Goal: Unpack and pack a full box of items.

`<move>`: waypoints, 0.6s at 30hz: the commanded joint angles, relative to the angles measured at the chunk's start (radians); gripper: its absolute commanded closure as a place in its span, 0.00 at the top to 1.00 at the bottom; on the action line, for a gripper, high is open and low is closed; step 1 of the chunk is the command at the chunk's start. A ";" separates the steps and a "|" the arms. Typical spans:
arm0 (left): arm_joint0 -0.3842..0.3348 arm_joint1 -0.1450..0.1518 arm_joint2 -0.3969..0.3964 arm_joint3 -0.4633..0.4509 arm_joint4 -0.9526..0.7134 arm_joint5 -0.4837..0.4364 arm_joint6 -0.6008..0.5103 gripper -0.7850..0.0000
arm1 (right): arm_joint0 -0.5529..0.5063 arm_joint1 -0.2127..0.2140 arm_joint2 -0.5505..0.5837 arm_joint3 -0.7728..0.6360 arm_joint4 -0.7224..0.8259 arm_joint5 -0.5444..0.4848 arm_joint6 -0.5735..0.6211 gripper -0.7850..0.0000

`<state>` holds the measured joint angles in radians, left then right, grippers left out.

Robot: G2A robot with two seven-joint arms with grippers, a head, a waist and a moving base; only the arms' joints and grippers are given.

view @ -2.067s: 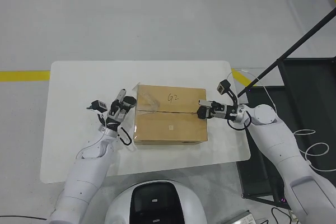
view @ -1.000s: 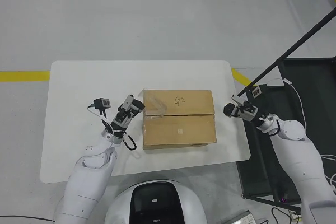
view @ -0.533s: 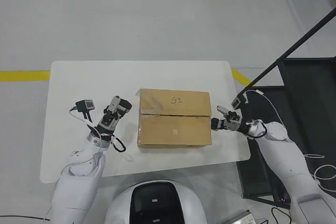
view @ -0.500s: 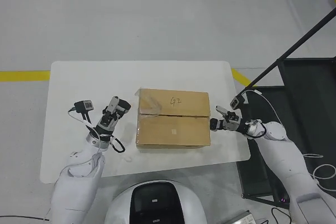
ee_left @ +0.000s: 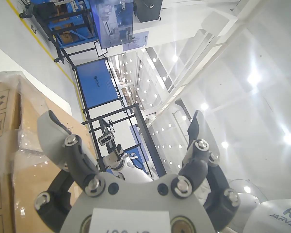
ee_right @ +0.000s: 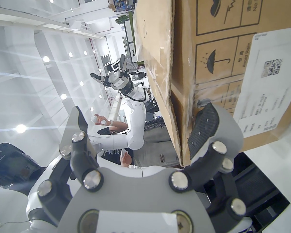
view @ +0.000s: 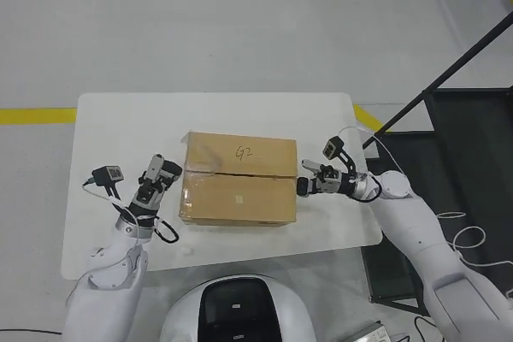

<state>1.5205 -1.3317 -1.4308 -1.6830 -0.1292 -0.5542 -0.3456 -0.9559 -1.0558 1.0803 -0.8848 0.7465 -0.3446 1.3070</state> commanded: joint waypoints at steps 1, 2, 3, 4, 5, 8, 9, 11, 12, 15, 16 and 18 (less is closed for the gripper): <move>-0.003 0.000 0.010 -0.004 0.002 0.022 -0.009 1.00 | 0.011 -0.006 -0.007 0.015 0.008 -0.006 0.010 1.00; -0.009 0.001 0.016 -0.002 0.004 0.038 -0.015 1.00 | 0.015 -0.008 -0.007 0.023 0.011 -0.010 0.016 1.00; -0.019 0.000 0.023 0.003 0.005 0.051 -0.021 1.00 | 0.017 -0.008 -0.004 0.030 0.016 -0.015 0.023 1.00; -0.029 0.000 0.032 0.011 0.001 0.068 -0.025 1.00 | 0.018 -0.007 0.003 0.038 0.025 -0.018 0.033 1.00; -0.043 -0.001 0.041 0.019 0.000 0.084 -0.031 1.00 | 0.017 -0.005 0.013 0.045 0.032 -0.021 0.047 1.00; -0.082 -0.003 0.066 0.048 0.003 0.119 -0.040 1.00 | 0.006 0.008 0.056 0.062 0.048 -0.028 0.078 1.00; -0.095 -0.004 0.074 0.059 0.004 0.131 -0.038 1.00 | -0.001 0.014 0.073 0.063 0.052 -0.028 0.088 1.00; -0.118 -0.005 0.086 0.078 0.018 0.152 -0.027 1.00 | -0.016 0.026 0.106 0.060 0.054 -0.025 0.106 1.00; -0.127 -0.006 0.091 0.086 0.026 0.158 -0.018 1.00 | -0.025 0.033 0.123 0.056 0.052 -0.024 0.111 1.00; -0.148 -0.009 0.103 0.114 0.041 0.181 0.014 1.00 | -0.055 0.049 0.167 0.032 0.047 -0.018 0.112 1.00; -0.153 -0.010 0.108 0.121 0.042 0.186 0.023 1.00 | -0.066 0.052 0.178 0.021 0.050 -0.013 0.109 1.00; -0.165 -0.012 0.115 0.135 0.049 0.191 0.038 1.00 | -0.086 0.058 0.196 -0.004 0.049 -0.005 0.103 1.00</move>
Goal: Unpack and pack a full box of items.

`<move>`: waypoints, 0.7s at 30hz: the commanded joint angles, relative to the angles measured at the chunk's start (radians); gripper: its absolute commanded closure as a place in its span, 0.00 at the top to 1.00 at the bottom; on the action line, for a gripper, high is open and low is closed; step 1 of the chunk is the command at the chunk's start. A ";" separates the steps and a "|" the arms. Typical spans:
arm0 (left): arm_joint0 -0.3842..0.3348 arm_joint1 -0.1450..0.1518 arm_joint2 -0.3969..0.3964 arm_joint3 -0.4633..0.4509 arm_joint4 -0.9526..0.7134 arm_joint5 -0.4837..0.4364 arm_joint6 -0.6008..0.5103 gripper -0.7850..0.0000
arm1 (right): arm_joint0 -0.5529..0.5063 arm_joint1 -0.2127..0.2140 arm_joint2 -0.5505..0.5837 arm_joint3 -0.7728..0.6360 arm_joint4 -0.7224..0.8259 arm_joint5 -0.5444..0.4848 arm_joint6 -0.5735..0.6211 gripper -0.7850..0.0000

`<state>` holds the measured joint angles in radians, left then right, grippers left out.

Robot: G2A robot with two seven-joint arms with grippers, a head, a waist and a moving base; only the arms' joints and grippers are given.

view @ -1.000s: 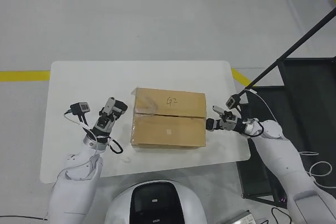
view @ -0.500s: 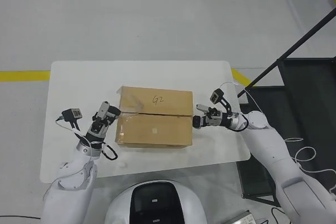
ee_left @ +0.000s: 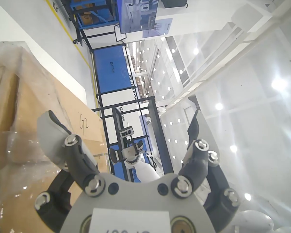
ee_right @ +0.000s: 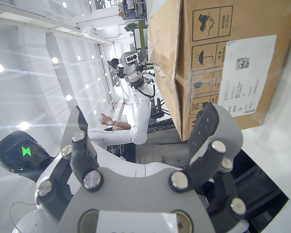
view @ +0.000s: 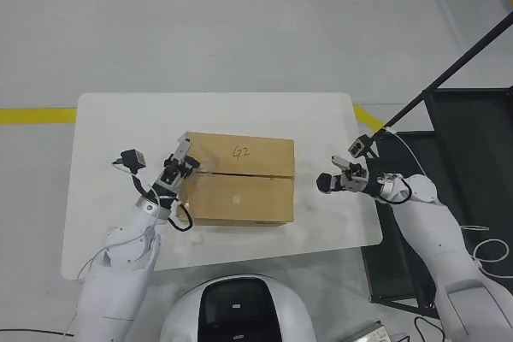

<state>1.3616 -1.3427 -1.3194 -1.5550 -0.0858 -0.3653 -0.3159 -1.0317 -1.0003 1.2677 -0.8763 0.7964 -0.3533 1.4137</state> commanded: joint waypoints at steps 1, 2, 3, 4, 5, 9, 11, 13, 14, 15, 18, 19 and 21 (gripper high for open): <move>-0.011 -0.002 0.009 0.015 0.008 0.004 0.014 1.00 | -0.019 0.005 0.015 -0.024 -0.003 0.008 -0.008 1.00; -0.018 -0.003 0.014 0.026 0.006 0.013 0.019 1.00 | -0.026 0.007 0.021 -0.036 -0.006 0.012 -0.012 1.00; -0.026 -0.004 0.020 0.034 0.010 0.021 0.023 1.00 | -0.033 0.009 0.026 -0.046 -0.010 0.015 -0.016 1.00; -0.033 -0.005 0.025 0.041 0.012 0.022 0.028 1.00 | -0.040 0.010 0.030 -0.055 -0.013 0.018 -0.020 1.00; -0.040 -0.006 0.031 0.049 0.011 0.023 0.032 1.00 | -0.046 0.011 0.034 -0.064 -0.014 0.021 -0.023 1.00; -0.065 -0.010 0.050 0.075 0.032 0.033 0.053 1.00 | -0.061 0.015 0.047 -0.083 -0.024 0.029 -0.036 1.00; -0.073 -0.012 0.058 0.082 0.046 0.047 0.069 1.00 | -0.065 0.016 0.053 -0.087 -0.032 0.031 -0.044 1.00; -0.079 -0.013 0.061 0.084 0.045 0.059 0.072 1.00 | -0.068 0.017 0.056 -0.090 -0.036 0.033 -0.049 1.00; -0.078 -0.013 0.060 0.083 0.048 0.062 0.073 1.00 | -0.069 0.017 0.057 -0.092 -0.040 0.034 -0.050 1.00; -0.075 -0.012 0.059 0.079 0.049 0.064 0.072 1.00 | -0.071 0.017 0.059 -0.093 -0.040 0.035 -0.052 1.00; -0.067 -0.011 0.056 0.069 0.050 0.066 0.065 1.00 | -0.076 0.016 0.058 -0.097 -0.041 0.036 -0.054 1.00; -0.066 -0.011 0.056 0.066 0.049 0.067 0.061 1.00 | -0.077 0.015 0.057 -0.099 -0.040 0.036 -0.054 1.00; -0.075 -0.011 0.062 0.069 0.054 0.076 0.054 1.00 | -0.077 0.014 0.054 -0.100 -0.042 0.035 -0.055 1.00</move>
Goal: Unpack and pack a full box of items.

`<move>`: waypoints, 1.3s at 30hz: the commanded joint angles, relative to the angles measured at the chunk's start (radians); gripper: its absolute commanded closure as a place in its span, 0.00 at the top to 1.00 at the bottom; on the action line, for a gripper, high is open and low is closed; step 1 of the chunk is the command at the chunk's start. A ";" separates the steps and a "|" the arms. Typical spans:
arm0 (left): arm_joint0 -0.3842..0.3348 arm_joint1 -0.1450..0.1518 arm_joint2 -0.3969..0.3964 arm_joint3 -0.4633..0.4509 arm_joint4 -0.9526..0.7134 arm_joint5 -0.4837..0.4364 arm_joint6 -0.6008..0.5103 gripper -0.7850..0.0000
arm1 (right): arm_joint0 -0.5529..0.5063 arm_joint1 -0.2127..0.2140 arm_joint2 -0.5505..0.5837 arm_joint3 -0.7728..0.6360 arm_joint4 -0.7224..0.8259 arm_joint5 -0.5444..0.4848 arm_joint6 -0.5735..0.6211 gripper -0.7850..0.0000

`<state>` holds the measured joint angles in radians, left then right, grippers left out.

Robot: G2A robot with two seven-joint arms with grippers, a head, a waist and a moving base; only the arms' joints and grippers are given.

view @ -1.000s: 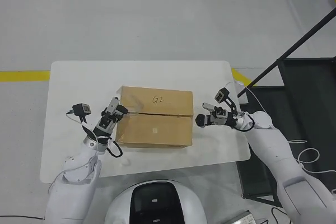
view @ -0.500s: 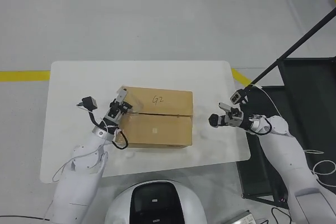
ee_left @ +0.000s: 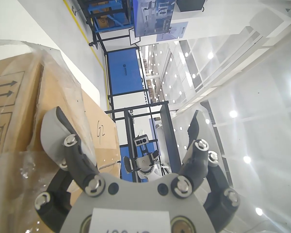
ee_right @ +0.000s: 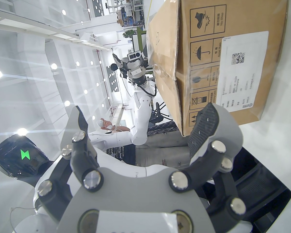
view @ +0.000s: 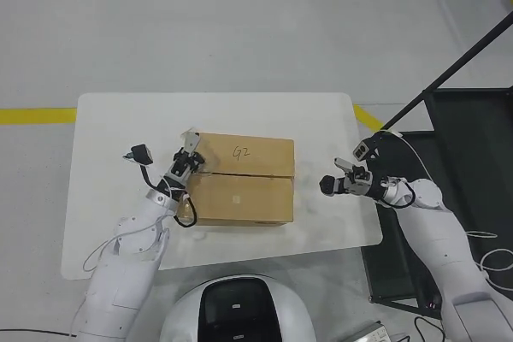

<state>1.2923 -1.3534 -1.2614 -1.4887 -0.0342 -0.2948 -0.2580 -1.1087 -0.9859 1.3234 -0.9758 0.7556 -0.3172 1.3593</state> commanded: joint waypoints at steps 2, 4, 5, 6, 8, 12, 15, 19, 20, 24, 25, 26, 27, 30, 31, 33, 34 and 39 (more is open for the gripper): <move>-0.019 -0.003 0.018 0.012 0.004 0.014 -0.011 1.00 | 0.001 -0.002 -0.003 -0.001 0.000 0.000 -0.001 1.00; -0.035 -0.006 0.035 0.026 0.003 0.016 -0.018 1.00 | 0.002 -0.003 -0.004 -0.001 -0.002 -0.004 -0.004 1.00; -0.042 -0.008 0.045 0.032 0.003 0.014 -0.022 1.00 | 0.002 -0.004 -0.005 0.000 -0.002 -0.004 -0.004 1.00; -0.048 -0.009 0.054 0.038 0.003 0.010 -0.026 1.00 | 0.002 -0.004 -0.005 0.000 -0.002 -0.006 -0.004 1.00; -0.059 -0.012 0.073 0.048 0.008 -0.002 -0.035 1.00 | 0.001 -0.006 -0.005 0.003 -0.001 -0.009 -0.006 1.00; -0.066 -0.015 0.103 0.058 0.026 -0.025 -0.058 1.00 | -0.001 -0.007 -0.004 0.005 -0.009 -0.015 -0.014 1.00; -0.060 -0.015 0.113 0.056 0.030 -0.036 -0.071 1.00 | -0.004 -0.007 -0.003 0.004 -0.013 -0.015 -0.017 1.00; -0.040 -0.013 0.114 0.044 0.036 -0.041 -0.091 1.00 | -0.007 -0.007 0.000 -0.003 -0.021 -0.015 -0.023 1.00; -0.036 -0.012 0.115 0.041 0.035 -0.039 -0.098 1.00 | -0.008 -0.007 0.001 -0.006 -0.024 -0.015 -0.023 1.00; -0.023 -0.009 0.118 0.028 0.035 -0.040 -0.122 1.00 | -0.009 -0.007 0.001 -0.015 -0.032 -0.013 -0.027 1.00; -0.019 -0.009 0.119 0.021 0.029 -0.046 -0.132 1.00 | -0.009 -0.007 0.001 -0.017 -0.034 -0.013 -0.027 1.00; -0.014 -0.008 0.118 0.012 0.019 -0.055 -0.142 1.00 | -0.008 -0.008 0.001 -0.018 -0.035 -0.013 -0.028 1.00; -0.008 -0.007 0.114 0.001 0.011 -0.068 -0.148 1.00 | -0.008 -0.008 0.001 -0.020 -0.036 -0.014 -0.029 1.00; 0.016 -0.002 0.098 -0.036 -0.021 -0.116 -0.162 1.00 | -0.008 -0.009 0.002 -0.026 -0.035 -0.018 -0.032 1.00; 0.025 0.000 0.089 -0.048 -0.032 -0.135 -0.164 1.00 | -0.008 -0.009 0.003 -0.027 -0.033 -0.020 -0.033 1.00; 0.044 0.004 0.067 -0.070 -0.045 -0.173 -0.158 1.00 | -0.006 -0.011 0.004 -0.032 -0.026 -0.030 -0.037 1.00; 0.054 0.006 0.056 -0.079 -0.051 -0.187 -0.154 1.00 | -0.006 -0.012 0.005 -0.034 -0.023 -0.037 -0.039 1.00; 0.101 0.018 -0.017 -0.112 -0.077 -0.227 -0.135 1.00 | 0.005 -0.015 0.011 -0.044 -0.025 -0.087 -0.053 1.00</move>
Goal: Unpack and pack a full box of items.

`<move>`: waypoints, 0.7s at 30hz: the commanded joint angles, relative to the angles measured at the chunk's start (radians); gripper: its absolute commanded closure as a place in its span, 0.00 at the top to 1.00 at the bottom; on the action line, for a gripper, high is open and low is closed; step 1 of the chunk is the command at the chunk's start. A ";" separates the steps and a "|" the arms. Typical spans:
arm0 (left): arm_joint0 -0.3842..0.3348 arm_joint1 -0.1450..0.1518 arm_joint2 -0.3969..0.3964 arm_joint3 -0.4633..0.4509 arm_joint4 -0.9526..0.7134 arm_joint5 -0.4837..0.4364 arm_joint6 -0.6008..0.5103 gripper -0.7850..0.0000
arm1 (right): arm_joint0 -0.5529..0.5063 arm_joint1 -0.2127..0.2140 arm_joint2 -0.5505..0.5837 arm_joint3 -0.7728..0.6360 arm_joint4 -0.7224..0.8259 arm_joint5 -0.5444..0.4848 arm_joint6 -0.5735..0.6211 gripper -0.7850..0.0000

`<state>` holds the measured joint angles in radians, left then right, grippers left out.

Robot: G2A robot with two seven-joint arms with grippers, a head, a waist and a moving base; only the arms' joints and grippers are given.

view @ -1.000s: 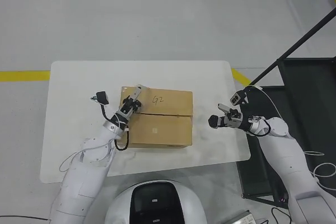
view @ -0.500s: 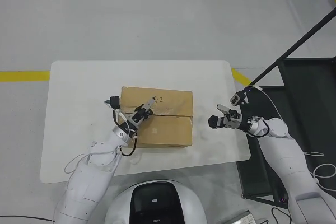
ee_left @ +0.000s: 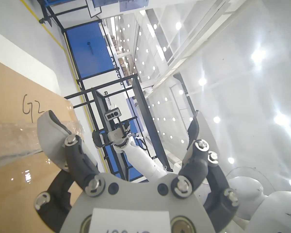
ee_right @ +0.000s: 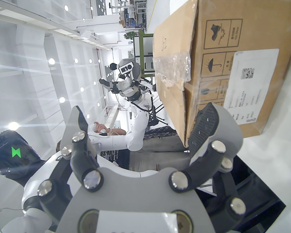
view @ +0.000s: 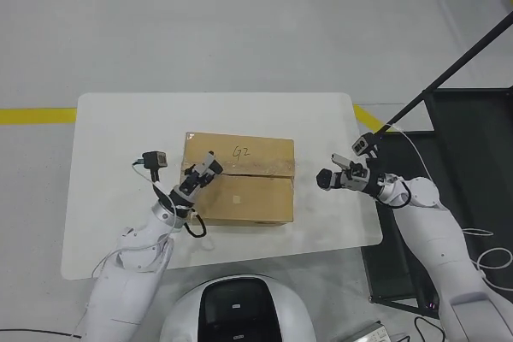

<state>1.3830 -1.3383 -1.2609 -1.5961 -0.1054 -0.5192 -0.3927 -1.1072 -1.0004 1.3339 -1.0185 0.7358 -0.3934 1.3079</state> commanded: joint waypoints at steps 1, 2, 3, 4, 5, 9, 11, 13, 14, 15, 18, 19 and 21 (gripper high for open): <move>0.017 0.006 -0.033 -0.008 -0.012 -0.002 -0.003 1.00 | 0.007 -0.001 -0.001 -0.002 -0.012 -0.017 -0.004 1.00; 0.023 0.009 -0.048 -0.010 -0.014 0.001 -0.005 1.00 | 0.011 -0.002 -0.003 -0.002 -0.016 -0.019 -0.007 1.00; 0.027 0.012 -0.061 -0.013 -0.014 0.006 -0.011 1.00 | 0.015 -0.002 -0.005 -0.002 -0.022 -0.021 -0.009 1.00; 0.031 0.014 -0.072 -0.015 -0.016 0.013 -0.018 1.00 | 0.019 -0.003 -0.006 -0.002 -0.029 -0.024 -0.012 1.00; 0.033 0.016 -0.082 -0.018 -0.018 0.016 -0.022 1.00 | 0.023 -0.003 -0.007 -0.002 -0.035 -0.029 -0.014 1.00; 0.045 0.022 -0.106 -0.031 -0.021 0.016 -0.036 1.00 | 0.035 -0.005 -0.013 0.001 -0.068 -0.053 -0.022 1.00; 0.043 0.026 -0.109 -0.038 -0.011 0.027 -0.062 1.00 | 0.040 -0.006 -0.018 0.004 -0.074 -0.056 -0.022 1.00; 0.031 0.029 -0.104 -0.043 0.003 0.053 -0.099 1.00 | 0.044 -0.007 -0.018 0.011 -0.076 -0.060 -0.020 1.00; 0.022 0.030 -0.100 -0.045 0.005 0.065 -0.114 1.00 | 0.045 -0.006 -0.014 0.016 -0.076 -0.063 -0.017 1.00; 0.011 0.031 -0.095 -0.047 0.015 0.074 -0.129 1.00 | 0.046 -0.005 -0.009 0.023 -0.074 -0.066 -0.013 1.00; -0.027 0.032 -0.071 -0.047 0.048 0.094 -0.163 1.00 | 0.042 0.001 0.015 0.045 -0.060 -0.070 0.000 1.00; -0.040 0.031 -0.060 -0.043 0.058 0.101 -0.173 1.00 | 0.040 0.003 0.022 0.050 -0.057 -0.070 0.005 1.00; -0.069 0.030 -0.038 -0.032 0.078 0.116 -0.188 1.00 | 0.034 0.006 0.035 0.057 -0.056 -0.070 0.010 1.00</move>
<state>1.3309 -1.3074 -1.3123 -1.6353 -0.0396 -0.4121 -0.5721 -1.0701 -0.9961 1.3624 -0.9647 0.6800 -0.4636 1.3157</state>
